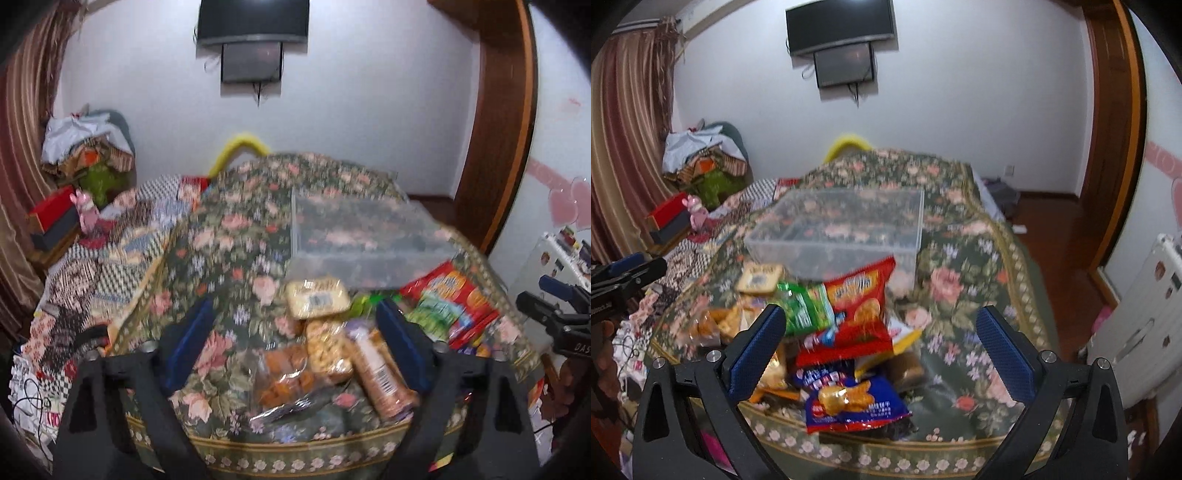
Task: Organize snacks
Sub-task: 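Lower the left tool onto the orange bread bag while the right tool approaches the green pea bag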
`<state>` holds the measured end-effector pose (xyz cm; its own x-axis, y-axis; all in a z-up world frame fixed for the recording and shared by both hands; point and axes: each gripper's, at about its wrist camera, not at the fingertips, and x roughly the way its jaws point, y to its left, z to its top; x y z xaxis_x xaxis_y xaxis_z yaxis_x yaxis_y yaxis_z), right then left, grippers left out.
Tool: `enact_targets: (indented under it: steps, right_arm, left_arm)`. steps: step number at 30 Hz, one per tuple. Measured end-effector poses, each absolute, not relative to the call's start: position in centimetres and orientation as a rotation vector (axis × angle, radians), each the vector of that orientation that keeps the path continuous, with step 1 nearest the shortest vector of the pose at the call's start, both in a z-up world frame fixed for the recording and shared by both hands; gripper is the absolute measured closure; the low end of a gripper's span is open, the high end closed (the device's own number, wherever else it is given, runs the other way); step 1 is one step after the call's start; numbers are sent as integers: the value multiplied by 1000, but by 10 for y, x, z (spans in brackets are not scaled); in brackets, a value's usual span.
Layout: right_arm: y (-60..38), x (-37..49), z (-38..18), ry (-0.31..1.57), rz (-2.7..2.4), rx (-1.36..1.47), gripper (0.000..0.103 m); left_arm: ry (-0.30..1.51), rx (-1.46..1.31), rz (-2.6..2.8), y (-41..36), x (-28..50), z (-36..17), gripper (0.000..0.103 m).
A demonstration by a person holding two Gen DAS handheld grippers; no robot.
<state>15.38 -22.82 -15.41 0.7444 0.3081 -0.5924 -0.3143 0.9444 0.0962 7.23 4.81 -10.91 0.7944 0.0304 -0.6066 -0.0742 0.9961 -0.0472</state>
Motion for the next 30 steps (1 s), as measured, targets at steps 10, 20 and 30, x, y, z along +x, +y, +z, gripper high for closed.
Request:
enact_targets:
  steps: [10,20,30]
  right_arm:
    - [-233,170,-189,785,374,32,1]
    - [-229,180,-208,849,393,40,5]
    - [-227,185,-192,806,426,56,7]
  left_arm:
    - [841,-114,54,64,96,-172,19]
    - [930,-186,42,69,117,-204,19]
    - [909,-255,16,79,112,-210,33]
